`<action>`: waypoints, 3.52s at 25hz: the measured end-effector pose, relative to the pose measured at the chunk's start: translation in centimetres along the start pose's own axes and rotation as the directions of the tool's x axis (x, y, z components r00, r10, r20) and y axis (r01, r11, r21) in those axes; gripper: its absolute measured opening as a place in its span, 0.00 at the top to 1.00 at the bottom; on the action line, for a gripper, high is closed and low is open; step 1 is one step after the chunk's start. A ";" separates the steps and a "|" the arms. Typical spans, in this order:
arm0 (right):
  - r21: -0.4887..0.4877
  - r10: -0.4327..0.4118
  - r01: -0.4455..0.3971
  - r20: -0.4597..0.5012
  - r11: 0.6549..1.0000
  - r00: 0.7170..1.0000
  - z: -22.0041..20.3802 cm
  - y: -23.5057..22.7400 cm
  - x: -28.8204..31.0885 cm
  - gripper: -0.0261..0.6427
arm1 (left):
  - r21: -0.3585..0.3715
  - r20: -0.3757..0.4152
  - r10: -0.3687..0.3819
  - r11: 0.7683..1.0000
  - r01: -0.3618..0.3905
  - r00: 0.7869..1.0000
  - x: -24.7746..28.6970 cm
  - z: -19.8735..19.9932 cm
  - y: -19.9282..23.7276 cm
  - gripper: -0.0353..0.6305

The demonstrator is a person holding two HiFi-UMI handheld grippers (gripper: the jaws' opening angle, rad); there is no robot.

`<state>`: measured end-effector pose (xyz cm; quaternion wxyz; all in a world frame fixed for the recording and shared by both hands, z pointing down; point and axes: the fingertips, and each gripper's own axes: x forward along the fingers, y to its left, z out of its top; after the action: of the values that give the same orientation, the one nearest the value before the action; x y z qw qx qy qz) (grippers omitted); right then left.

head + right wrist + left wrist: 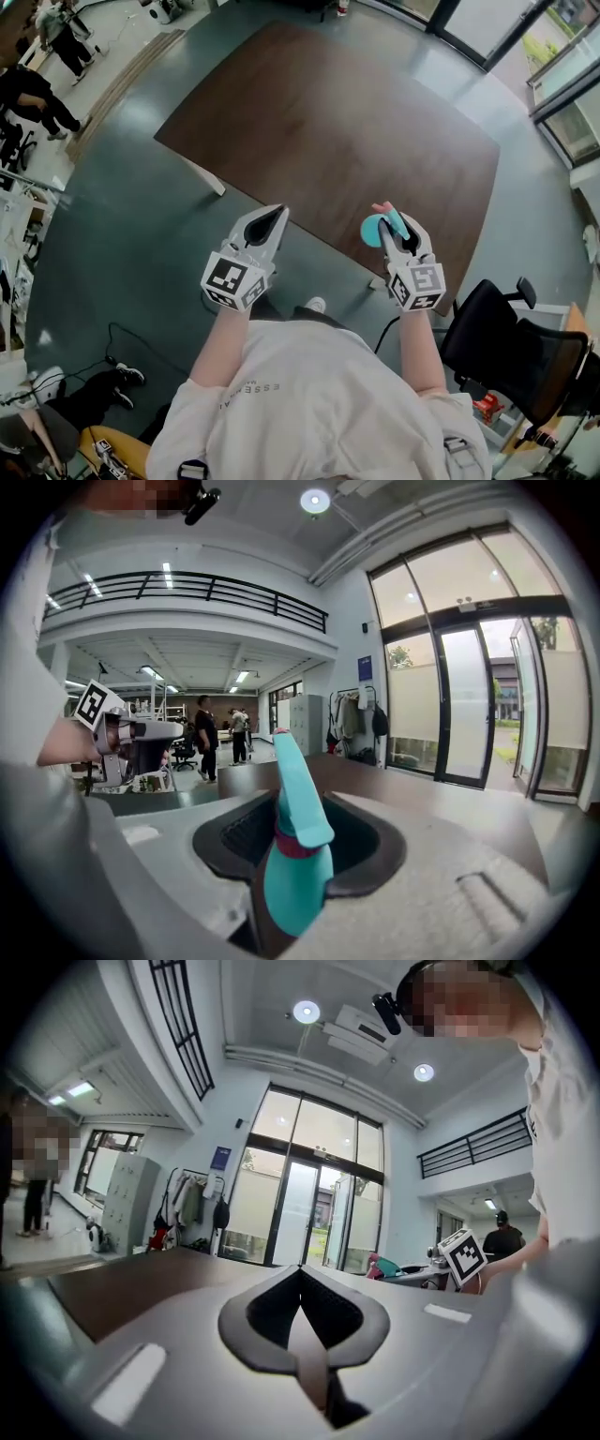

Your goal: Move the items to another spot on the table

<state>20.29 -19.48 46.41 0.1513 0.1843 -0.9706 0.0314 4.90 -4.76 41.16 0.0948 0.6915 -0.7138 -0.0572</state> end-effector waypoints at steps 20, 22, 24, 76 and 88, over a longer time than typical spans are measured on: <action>-0.049 0.232 -0.231 0.013 0.972 0.973 9.0 29.1 25.9 0.76 | -0.018 0.069 0.269 0.963 -0.268 0.961 -20.6 5.9 31.0 0.92; -0.044 0.248 -0.248 -0.001 0.968 0.969 9.1 30.5 27.7 0.76 | -0.030 0.072 0.290 0.957 -0.288 0.954 -21.5 5.9 32.7 0.92; -0.052 0.267 -0.267 -0.010 0.962 0.964 9.5 31.7 29.3 0.76 | -0.048 0.072 0.307 0.951 -0.304 0.949 -21.9 5.8 34.3 0.92; 0.081 0.086 -0.086 0.005 0.993 0.996 13.9 26.3 56.0 0.63 | -0.048 -0.028 0.084 0.995 -0.086 0.996 -1.1 10.1 57.7 0.92; 0.132 -0.360 0.348 0.090 0.928 0.928 15.9 27.5 43.8 0.97 | -0.041 0.013 -0.257 0.965 0.258 0.966 -3.3 12.6 53.4 0.92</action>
<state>-33.07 -10.98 44.51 0.0888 0.3664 -0.9250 0.0486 -49.84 -0.15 40.09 0.0985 0.7760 -0.6170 -0.0868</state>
